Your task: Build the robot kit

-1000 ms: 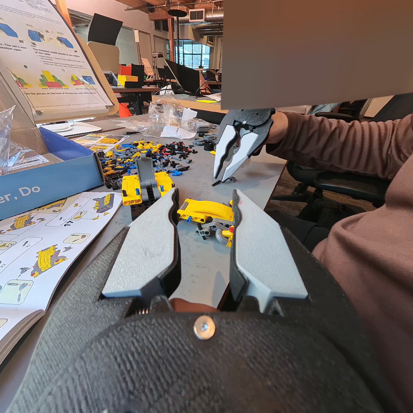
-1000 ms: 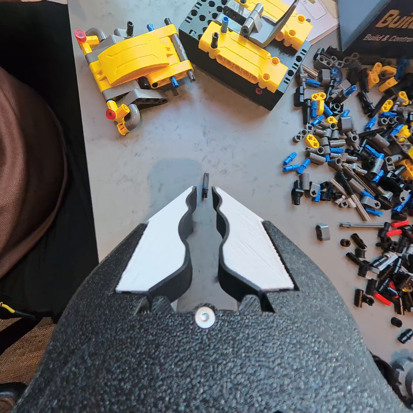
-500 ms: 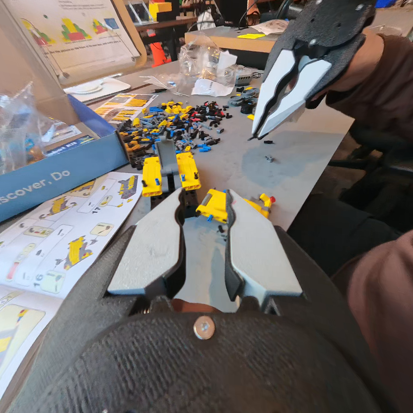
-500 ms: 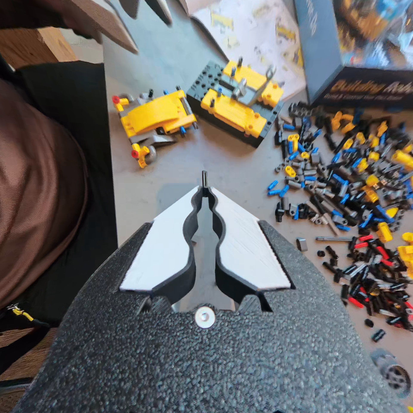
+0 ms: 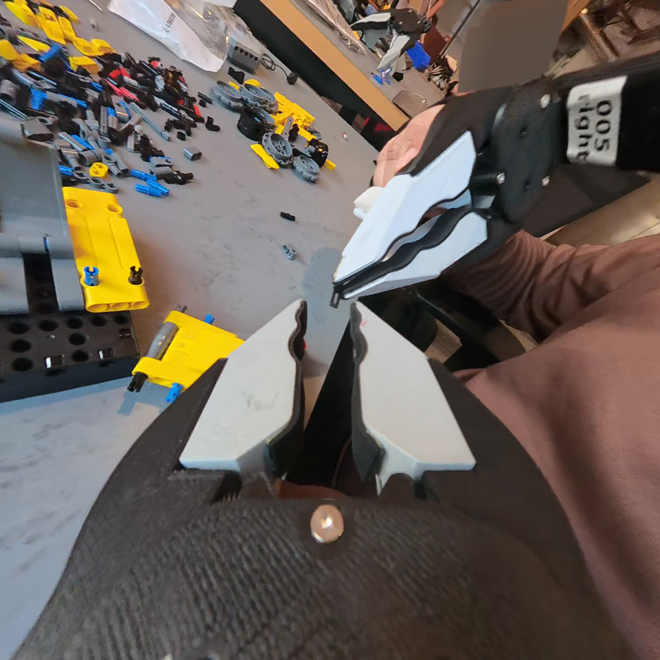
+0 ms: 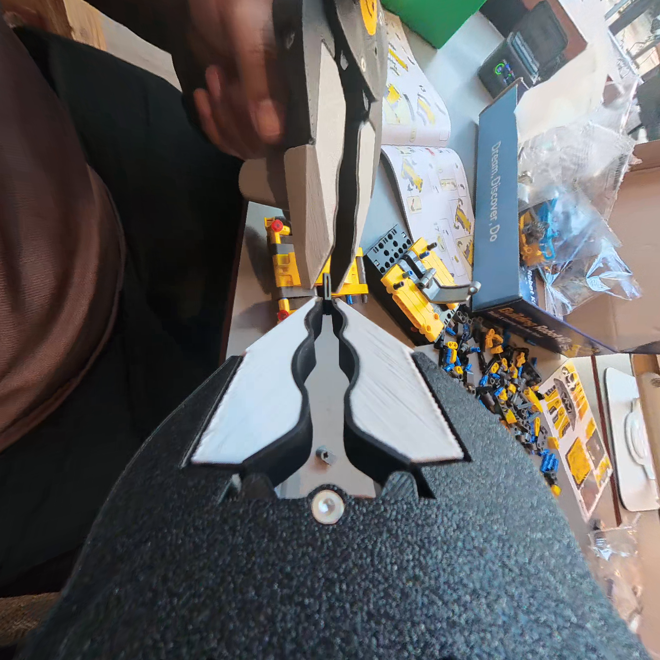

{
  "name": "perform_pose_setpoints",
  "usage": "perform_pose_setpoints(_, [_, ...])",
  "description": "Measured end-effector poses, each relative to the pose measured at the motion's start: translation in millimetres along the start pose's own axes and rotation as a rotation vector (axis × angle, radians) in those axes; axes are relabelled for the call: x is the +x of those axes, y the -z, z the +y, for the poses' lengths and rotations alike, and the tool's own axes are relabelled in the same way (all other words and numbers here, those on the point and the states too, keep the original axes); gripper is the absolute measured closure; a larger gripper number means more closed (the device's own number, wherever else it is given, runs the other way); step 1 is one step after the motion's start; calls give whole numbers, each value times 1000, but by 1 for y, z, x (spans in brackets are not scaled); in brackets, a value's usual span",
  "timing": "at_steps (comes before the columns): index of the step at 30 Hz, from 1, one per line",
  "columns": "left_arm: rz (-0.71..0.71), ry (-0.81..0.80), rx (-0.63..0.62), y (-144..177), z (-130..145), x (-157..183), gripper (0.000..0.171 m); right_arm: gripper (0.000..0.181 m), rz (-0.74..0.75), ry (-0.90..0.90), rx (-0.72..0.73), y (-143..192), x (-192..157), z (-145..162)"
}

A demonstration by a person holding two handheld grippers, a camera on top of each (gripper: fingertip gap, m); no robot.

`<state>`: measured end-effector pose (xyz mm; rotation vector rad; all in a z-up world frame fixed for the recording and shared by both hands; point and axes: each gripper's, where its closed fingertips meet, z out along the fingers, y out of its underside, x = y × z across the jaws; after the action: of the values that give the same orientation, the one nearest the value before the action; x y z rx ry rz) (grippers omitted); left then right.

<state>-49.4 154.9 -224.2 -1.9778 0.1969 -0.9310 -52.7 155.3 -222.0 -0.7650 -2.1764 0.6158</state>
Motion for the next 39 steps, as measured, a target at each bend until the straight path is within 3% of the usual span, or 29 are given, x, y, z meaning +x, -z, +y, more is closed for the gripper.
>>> perform_pose_setpoints(3, [17, 15, 12, 1, -1, 2, 162, 180, 4, 8, 9, -2, -1, -2])
perform_pose_setpoints(9, [18, 36, 9, 4, 2, -2, 153, 180, 12, 21, 4, -5, 0, -4])
perform_pose_setpoints(15, [45, 67, 19, 3, 2, 0, 156, 180, 24, 31, 0, -7, 0, -6])
perform_pose_setpoints(18, [50, 70, 43, 3, -1, 1, 170, 180, 27, 36, -3, -8, -1, -5])
perform_pose_setpoints(32, [54, 62, 70, 2, -3, 3, 170, 180, 67, 31, 17, -3, 1, -5])
perform_pose_setpoints(36, [26, 39, 67, 6, -3, -2, 170, 181, 81, -55, 26, 14, 8, 6])
perform_pose_setpoints(39, [-1, 22, 77, 16, -4, -6, 170, 177, 104, -212, -63, 40, 19, 51])
